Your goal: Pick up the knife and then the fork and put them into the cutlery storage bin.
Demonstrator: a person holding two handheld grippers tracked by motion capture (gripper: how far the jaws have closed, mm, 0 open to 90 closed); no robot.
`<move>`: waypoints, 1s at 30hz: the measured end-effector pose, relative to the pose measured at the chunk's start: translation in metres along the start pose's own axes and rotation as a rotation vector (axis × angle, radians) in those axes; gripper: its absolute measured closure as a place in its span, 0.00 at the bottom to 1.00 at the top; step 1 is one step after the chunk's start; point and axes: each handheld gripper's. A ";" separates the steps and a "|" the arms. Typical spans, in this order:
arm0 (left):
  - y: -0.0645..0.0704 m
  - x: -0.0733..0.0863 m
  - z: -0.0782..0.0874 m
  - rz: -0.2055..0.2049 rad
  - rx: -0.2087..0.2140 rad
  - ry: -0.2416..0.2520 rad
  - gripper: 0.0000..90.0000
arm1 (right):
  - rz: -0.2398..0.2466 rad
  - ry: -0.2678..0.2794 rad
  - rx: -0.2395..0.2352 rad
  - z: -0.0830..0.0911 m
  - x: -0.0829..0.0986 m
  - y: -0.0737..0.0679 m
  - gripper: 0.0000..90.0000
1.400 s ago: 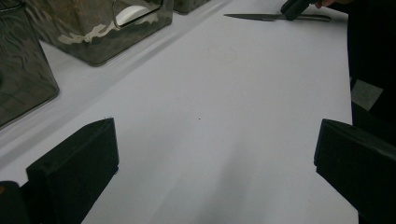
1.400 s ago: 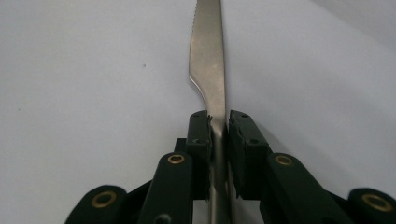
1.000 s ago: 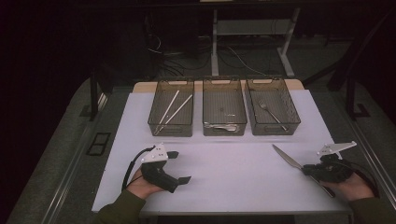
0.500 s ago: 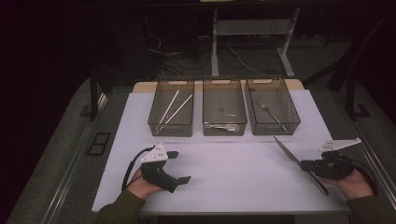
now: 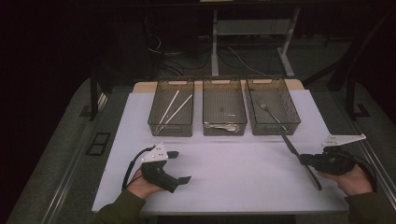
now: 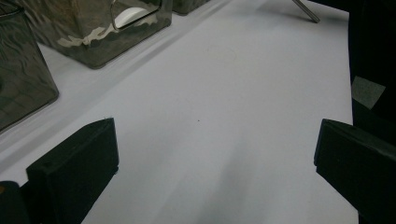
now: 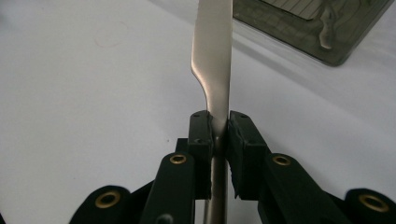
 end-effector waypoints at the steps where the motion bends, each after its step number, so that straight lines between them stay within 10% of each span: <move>1: 0.000 0.000 0.000 0.004 0.000 0.005 0.00 | -0.004 0.008 0.004 0.000 -0.001 0.000 0.89; 30: 0.000 0.000 -0.001 0.010 -0.001 0.006 0.00 | 0.011 0.117 0.014 0.005 -0.045 0.010 0.89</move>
Point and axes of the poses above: each handheld gripper's, and its own axes: z roughly backward along the jaws, x roughly out of its underside, y roughly to its right, and after that the axes turned 4 degrees about y, right-handed
